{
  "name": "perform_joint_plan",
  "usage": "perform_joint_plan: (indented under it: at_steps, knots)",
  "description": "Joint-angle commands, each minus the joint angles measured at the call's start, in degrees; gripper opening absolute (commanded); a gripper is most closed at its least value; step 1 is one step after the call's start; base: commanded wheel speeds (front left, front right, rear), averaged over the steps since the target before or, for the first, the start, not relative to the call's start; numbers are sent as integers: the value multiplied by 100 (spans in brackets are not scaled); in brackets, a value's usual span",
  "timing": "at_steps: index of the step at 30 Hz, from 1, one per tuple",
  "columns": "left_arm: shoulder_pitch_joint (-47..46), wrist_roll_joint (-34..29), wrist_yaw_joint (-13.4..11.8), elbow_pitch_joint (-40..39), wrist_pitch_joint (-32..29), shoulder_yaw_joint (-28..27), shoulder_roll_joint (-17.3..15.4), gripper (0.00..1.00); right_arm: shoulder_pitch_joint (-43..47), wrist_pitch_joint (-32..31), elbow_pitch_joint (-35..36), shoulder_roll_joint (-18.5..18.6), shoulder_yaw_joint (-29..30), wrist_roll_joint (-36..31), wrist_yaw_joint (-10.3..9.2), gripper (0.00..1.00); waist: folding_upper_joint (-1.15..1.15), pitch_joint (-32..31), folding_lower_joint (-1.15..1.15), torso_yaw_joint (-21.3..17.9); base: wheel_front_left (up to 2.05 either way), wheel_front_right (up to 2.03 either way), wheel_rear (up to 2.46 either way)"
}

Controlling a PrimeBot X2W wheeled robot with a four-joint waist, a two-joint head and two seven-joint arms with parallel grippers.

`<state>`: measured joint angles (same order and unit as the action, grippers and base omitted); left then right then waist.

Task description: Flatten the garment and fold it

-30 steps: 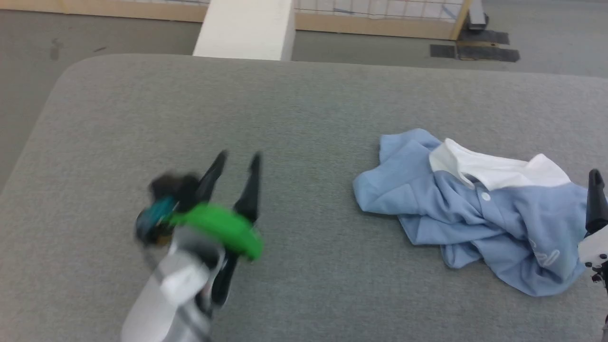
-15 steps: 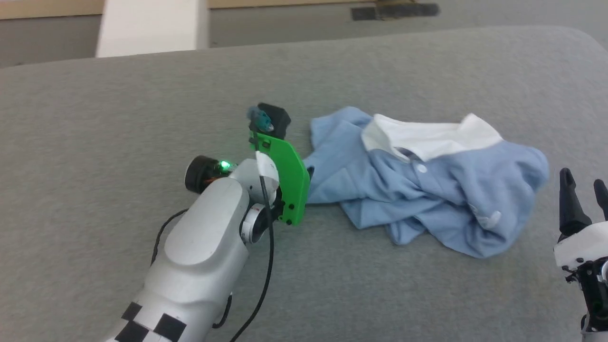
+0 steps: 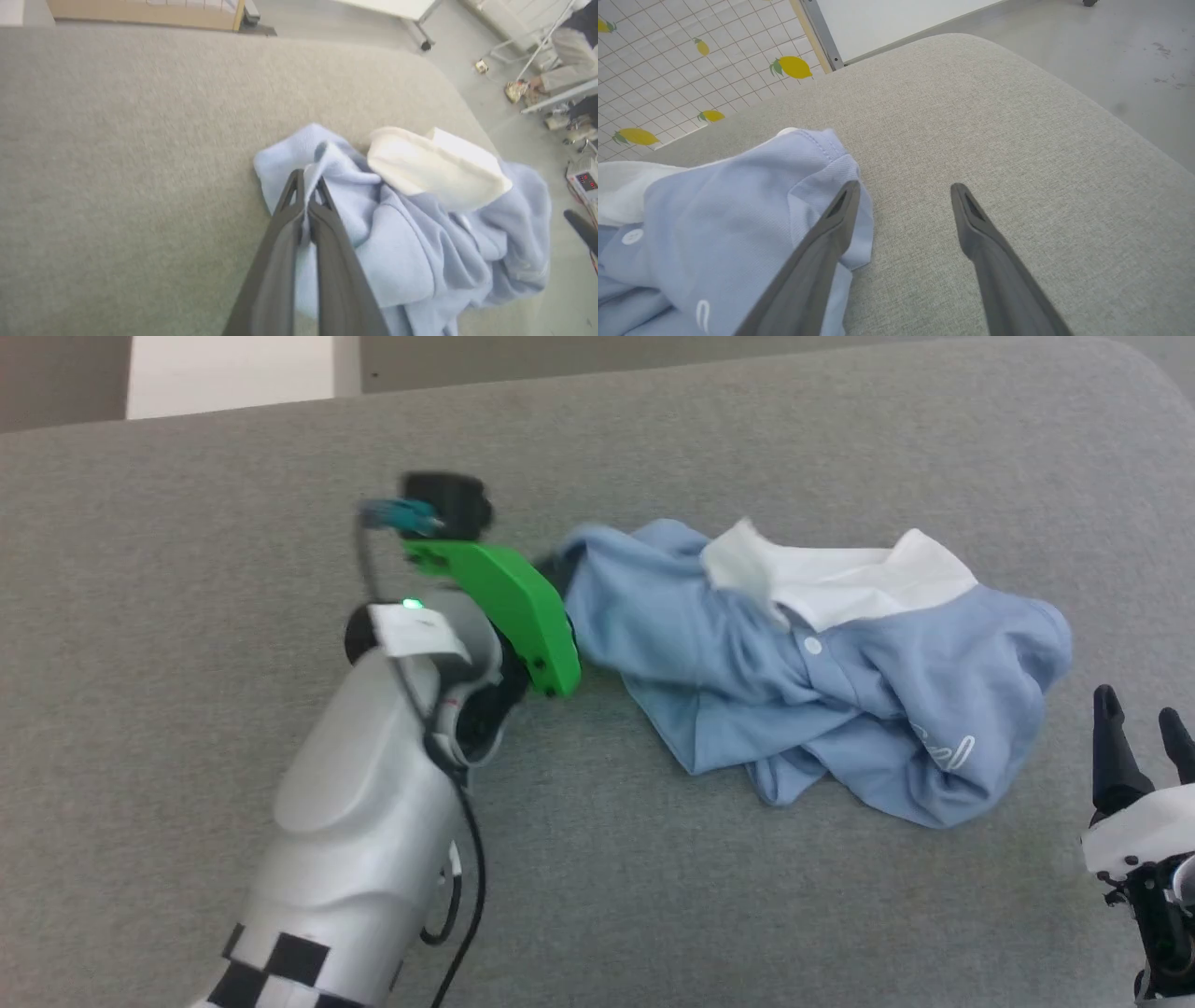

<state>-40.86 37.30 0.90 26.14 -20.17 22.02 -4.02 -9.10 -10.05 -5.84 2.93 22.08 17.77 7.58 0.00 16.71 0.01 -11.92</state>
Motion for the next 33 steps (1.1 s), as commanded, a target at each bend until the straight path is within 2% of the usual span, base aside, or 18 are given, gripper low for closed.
perform_joint_plan:
  at_steps: [1,5,9,12,14,17,18,20,22,27,29,33]
  knots:
    - [-1,109,-71,-188,225,-186,-13,0,80,24,-3,-5,-12,-47,-9,100,0,-411,-1,512,0,0,0]
    - [478,219,-427,-700,595,-687,-271,0,121,-35,13,-5,-68,-86,-9,100,0,-637,-1,888,0,0,0]
    - [1417,290,-951,-1044,710,-1209,-661,0,175,-77,47,-5,-122,-90,-9,100,0,-759,-1,1173,0,0,0]
    - [2284,359,-1351,-1241,782,-1570,-833,0,216,-90,73,-5,-100,-94,-9,100,0,-804,-1,1323,0,0,0]
    - [2795,487,-1511,-1340,767,-1720,-797,0,246,-98,93,-5,-68,-104,-9,100,0,-808,-1,1391,0,0,0]
    - [3325,632,-1606,-1282,665,-1781,-733,0,293,-124,89,-5,-74,-115,-9,100,0,-816,-1,1451,0,0,0]
    - [3391,687,-1590,-1293,681,-1801,-690,27,306,-127,81,-5,-76,-115,-9,100,0,-826,-1,1467,0,0,0]
    - [3420,764,-1471,-1418,855,-1849,-611,100,345,-143,67,-5,-93,-113,-9,100,0,-866,-1,1506,0,0,0]
    - [3356,680,-1305,-1633,1219,-1881,-625,100,369,-161,95,-5,-127,-133,-9,100,0,-905,-1,1537,0,0,0]
    - [3294,-233,-956,-2171,2578,-1694,-930,100,252,-470,339,-3,-365,-311,-9,100,0,-934,-1,1541,0,0,0]
    - [3337,-528,-911,-2263,2993,-1588,-966,100,72,-771,468,106,-626,-466,-9,100,0,-860,-1,1538,0,0,0]
    - [3412,-802,-925,-2326,3301,-1429,-854,100,-588,-1643,428,526,-1382,-590,-9,100,0,-641,-1,1563,0,0,0]
